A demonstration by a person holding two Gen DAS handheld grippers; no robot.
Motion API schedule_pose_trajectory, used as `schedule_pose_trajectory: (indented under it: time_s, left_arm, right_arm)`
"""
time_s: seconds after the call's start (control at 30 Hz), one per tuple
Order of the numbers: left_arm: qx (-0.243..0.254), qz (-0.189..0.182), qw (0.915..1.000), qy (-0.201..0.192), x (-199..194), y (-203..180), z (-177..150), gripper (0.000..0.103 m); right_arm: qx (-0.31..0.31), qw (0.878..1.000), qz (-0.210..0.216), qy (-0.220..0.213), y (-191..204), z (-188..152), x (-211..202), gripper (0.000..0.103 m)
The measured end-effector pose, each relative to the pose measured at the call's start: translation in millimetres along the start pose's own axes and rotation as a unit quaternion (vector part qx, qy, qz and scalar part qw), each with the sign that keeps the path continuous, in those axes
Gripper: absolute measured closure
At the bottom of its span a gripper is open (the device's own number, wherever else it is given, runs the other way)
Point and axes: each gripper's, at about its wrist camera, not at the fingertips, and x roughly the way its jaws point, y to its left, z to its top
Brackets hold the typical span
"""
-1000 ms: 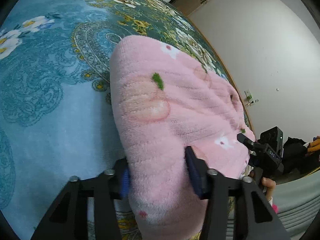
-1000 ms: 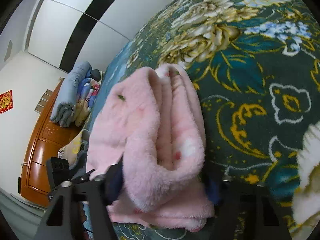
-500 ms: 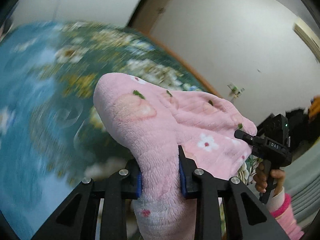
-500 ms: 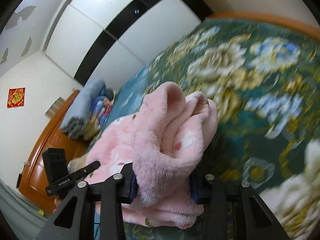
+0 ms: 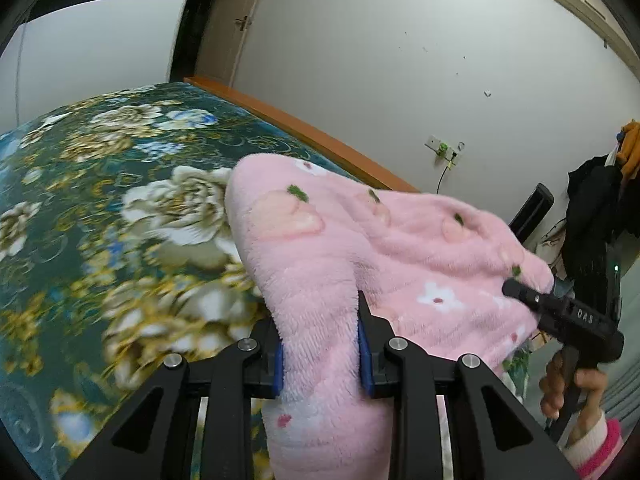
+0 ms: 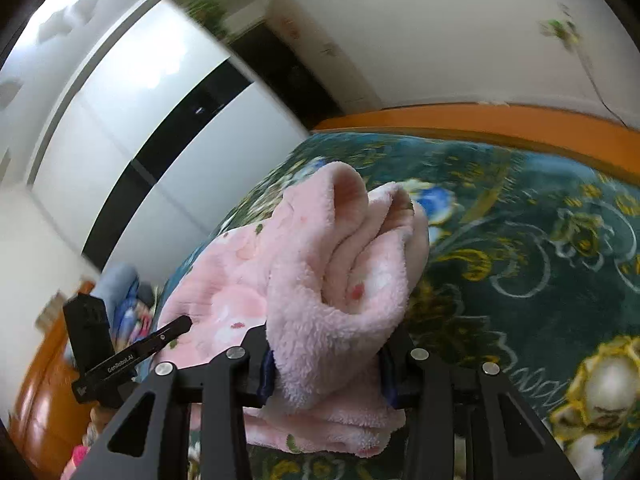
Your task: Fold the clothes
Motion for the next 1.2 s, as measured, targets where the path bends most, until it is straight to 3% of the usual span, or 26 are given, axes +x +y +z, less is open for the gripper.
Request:
schedule_pose_trajectory:
  time_s: [0.27,0.37,0.57,0.67,0.73,0.83,0.97,1.1,1.2]
  left_arm:
    - [-0.018,0.021,0.9992,0.029,47,7,-24,0.073]
    - [-0.03,0.028,0.9984,0.04,59,12,-35,0.065]
    - [-0.021,0.059,0.9964,0.058,50,14,-36,0.056]
    - [-0.018,0.089,0.9947,0.048,34,12,-31,0.056]
    - [-0.016,0.091,0.9952,0.03,20,6,-26,0.056]
    - [0.0,0.067,0.9977,0.013,10,-13,-21,0.056]
    - [0.033,0.054,0.9976,0.027,24,-36,-32,0.056]
    - [0.046,0.064,0.9952,0.057,48,-32,-52,0.056]
    - [0.033,0.06,0.9956,0.063,59,-24,-62,0.056]
  right_arm:
    - [0.007,0.999,-0.033,0.019,-42,-15,32,0.06]
    - [0.007,0.999,-0.029,0.03,-45,-18,34,0.058]
    - [-0.007,0.997,-0.044,0.06,-43,-13,34,0.045]
    - [-0.02,0.997,-0.071,0.034,-34,-4,16,0.043]
    - [-0.035,0.995,-0.088,0.017,-24,2,6,0.043]
    - [-0.087,0.992,-0.086,0.01,9,8,4,0.043]
    - [-0.134,0.989,-0.059,0.028,40,-3,19,0.043]
    - [-0.137,0.986,-0.089,0.044,24,-15,39,0.042]
    - [-0.104,0.989,-0.088,0.058,-1,-23,45,0.042]
